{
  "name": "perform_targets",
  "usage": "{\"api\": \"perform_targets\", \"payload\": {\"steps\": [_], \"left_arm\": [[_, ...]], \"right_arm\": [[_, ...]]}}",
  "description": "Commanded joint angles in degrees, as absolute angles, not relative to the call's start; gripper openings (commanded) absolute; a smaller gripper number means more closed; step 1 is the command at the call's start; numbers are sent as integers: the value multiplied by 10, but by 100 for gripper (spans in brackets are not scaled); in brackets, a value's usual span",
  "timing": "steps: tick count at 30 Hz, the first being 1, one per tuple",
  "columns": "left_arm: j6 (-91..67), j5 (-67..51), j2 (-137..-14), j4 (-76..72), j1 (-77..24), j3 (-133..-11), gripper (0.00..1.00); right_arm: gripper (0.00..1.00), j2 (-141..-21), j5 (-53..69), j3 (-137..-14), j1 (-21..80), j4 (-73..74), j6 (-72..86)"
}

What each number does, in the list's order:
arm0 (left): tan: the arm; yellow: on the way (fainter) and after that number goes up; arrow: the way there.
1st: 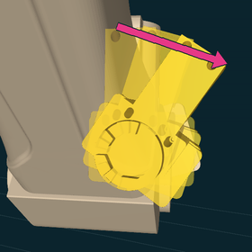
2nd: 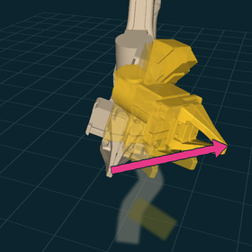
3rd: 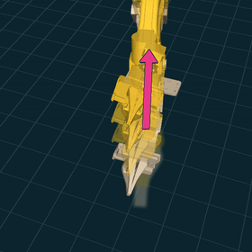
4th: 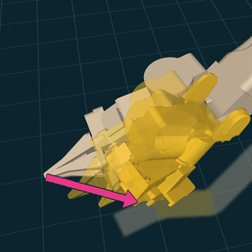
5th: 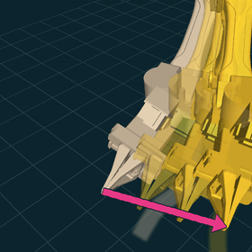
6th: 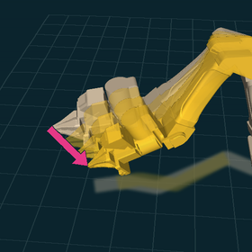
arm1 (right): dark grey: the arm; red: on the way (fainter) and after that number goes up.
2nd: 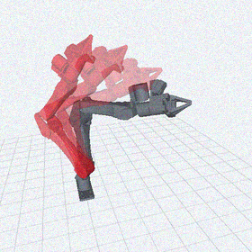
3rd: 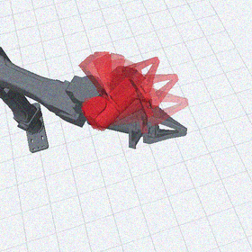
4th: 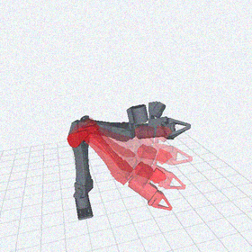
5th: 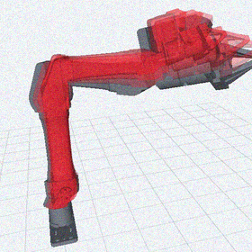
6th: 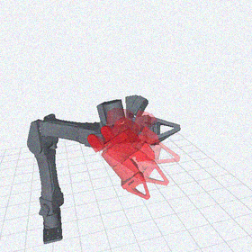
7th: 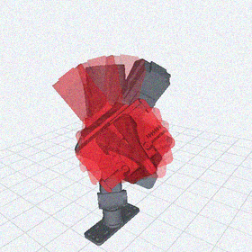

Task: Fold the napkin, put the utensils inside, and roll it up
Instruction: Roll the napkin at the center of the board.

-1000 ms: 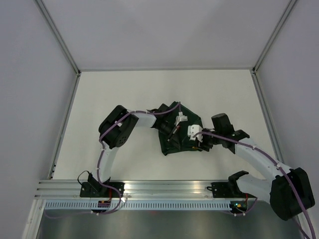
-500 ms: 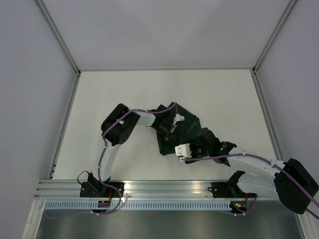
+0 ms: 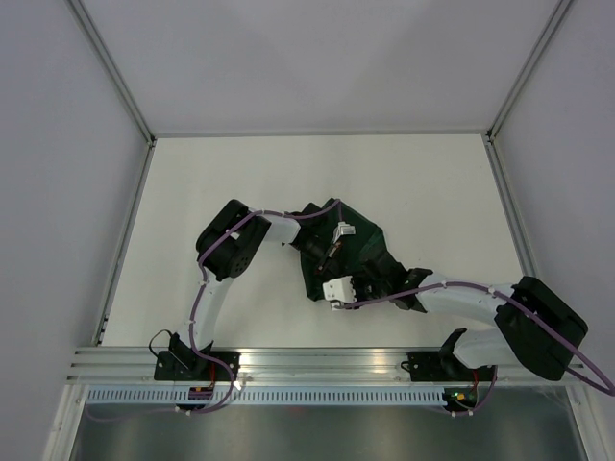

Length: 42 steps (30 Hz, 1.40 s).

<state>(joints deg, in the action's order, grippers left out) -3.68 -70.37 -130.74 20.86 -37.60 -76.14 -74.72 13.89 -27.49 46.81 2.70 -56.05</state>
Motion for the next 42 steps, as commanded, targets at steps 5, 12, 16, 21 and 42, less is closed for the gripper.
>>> {"api": "perform_targets", "payload": {"steps": [5, 12, 16, 21, 42], "left_arm": [[-1, -674, -1331, 243, -371, -773, 2], [24, -679, -1304, 256, -364, -771, 14], [27, -681, -1270, 253, -362, -766, 25], [6, -663, -1213, 222, -352, -758, 36], [-130, -170, -765, -173, -384, -384, 47]], "right_arm": [[36, -773, 138, -309, 470, 102, -557], [14, -809, 193, -367, 462, 210, -546], [9, -839, 249, -405, 430, 284, -553], [9, -888, 319, -460, 388, 364, -589], [8, -1126, 464, -649, 260, 621, -721]]}}
